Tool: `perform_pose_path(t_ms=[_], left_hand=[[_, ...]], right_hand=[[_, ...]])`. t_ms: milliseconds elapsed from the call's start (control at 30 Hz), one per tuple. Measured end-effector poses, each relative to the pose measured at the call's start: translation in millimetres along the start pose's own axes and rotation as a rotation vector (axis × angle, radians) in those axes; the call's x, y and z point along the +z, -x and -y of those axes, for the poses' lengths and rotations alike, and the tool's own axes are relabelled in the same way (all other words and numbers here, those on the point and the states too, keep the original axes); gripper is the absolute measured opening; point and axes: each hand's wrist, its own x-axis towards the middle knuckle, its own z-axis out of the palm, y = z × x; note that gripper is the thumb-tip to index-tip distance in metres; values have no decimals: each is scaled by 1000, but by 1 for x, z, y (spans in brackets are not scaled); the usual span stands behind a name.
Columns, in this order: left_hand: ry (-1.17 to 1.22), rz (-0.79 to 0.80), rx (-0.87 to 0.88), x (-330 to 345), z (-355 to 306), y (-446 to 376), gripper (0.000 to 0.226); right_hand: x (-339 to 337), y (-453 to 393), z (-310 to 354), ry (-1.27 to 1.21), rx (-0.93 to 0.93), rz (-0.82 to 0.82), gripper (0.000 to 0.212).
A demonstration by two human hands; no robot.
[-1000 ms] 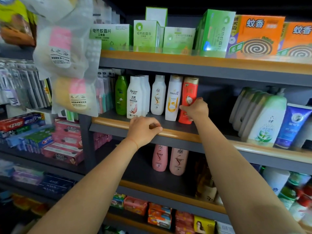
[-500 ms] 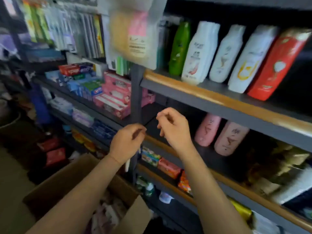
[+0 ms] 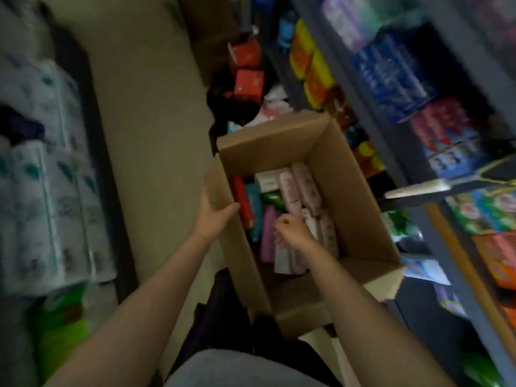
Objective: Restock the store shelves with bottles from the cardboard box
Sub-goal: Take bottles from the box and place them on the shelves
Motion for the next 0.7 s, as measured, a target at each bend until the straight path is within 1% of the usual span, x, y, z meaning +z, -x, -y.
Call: perform_pose_path(t_ms=[100,167,233,300,400,433,500,533,633,700], left_hand=[[38,121,-71,-3,9,-31,91],[16,179,-75,-5,14,-48,87],[-1,248,-74,-8,17,-59,89],[11,308,-90,-11,18,-64,91],[45,355,-120,-17,17,-67,93],[50,358,-122,-18,20,-69,93],[65,357,-107,-19,22,-71,93],[77,360,-108,-18,22,-71,92],[113,365,-113,-17,23,-73,92],[124,363,-88,-16,22,-72,93]], right_hand=[[29,-44,-2,42,57,31,15],[44,-70,-2,11,85,28,12],[57,-94,-3,-57,117,31,21],[70,-115,-8,-124,157,80,29],[92,-156,-43,-182,273,159,54],[97,-157,-40,-223,299,161,55],[101,-153,-23,-266,318,109,38],[100,-152,-17,-253,323,90,33],[96,-150,-9,-202,307,63,39],[89,-144,-2,-224,291,24,40]])
